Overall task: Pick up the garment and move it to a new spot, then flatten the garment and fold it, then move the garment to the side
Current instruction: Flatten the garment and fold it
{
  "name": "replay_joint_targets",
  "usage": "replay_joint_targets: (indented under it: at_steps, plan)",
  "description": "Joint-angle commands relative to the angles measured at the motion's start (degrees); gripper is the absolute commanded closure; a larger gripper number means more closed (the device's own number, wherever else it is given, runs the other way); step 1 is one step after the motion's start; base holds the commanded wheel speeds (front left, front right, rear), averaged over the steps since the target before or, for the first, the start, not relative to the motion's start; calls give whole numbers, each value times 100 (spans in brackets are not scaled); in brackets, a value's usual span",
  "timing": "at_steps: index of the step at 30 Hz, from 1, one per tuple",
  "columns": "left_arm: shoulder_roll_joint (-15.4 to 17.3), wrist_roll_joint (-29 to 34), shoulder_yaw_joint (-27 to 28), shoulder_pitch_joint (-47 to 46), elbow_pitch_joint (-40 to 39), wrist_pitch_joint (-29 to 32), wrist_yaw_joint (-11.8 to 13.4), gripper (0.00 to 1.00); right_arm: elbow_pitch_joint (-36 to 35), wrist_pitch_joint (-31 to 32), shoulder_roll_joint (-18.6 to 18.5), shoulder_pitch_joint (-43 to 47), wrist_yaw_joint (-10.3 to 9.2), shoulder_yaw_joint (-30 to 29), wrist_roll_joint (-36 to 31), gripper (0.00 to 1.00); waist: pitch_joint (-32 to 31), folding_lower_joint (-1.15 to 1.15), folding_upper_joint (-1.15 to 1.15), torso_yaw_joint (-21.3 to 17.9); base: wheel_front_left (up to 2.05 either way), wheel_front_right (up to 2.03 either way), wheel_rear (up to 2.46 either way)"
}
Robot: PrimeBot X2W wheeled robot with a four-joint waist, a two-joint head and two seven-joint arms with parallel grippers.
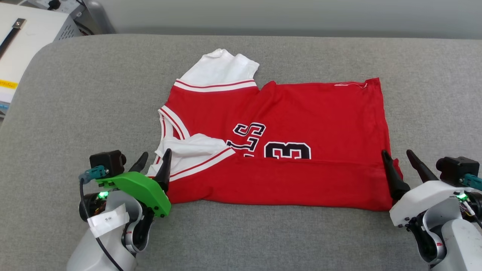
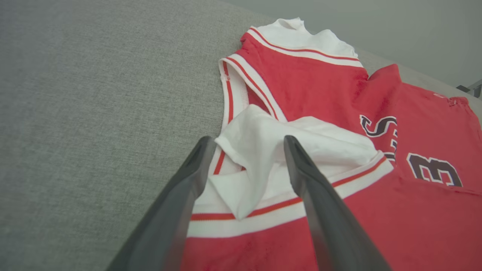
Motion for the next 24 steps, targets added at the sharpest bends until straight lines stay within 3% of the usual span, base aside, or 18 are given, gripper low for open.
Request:
replay_joint_targets:
  at_steps: [1, 5, 8, 11, 16, 24]
  plan:
    - [55, -1, 50, 111, -51, -73, 52, 0, -78, -172, 47, 113, -4, -58, -90, 0, -235, 0, 0, -26, 0, 0, 0]
    - [255, 51, 105, 263, -264, -24, 211, 0, -333, -456, 202, 334, -4, -284, -353, 0, -451, 0, 0, -24, 0, 0, 0]
    - [445, 19, 55, 369, -453, 396, 242, 0, -535, -475, 288, 493, -4, -398, -449, 0, -568, 0, 0, -26, 0, 0, 0]
    - [723, -168, -124, 475, -630, 1403, 100, 0, -775, -380, 379, 655, -4, -483, -520, 0, -627, 0, 0, -32, 0, 0, 0]
    - [1087, -605, -196, 592, -1010, 2880, 155, 0, -1108, -212, 506, 821, -4, -560, -573, 0, -557, 0, 0, -111, 0, 0, 0]
    - [1277, -878, -132, 455, -1169, 3621, 333, 0, -1398, -47, 615, 780, -4, -582, -558, 0, -98, 0, 0, -349, 0, 0, 0]
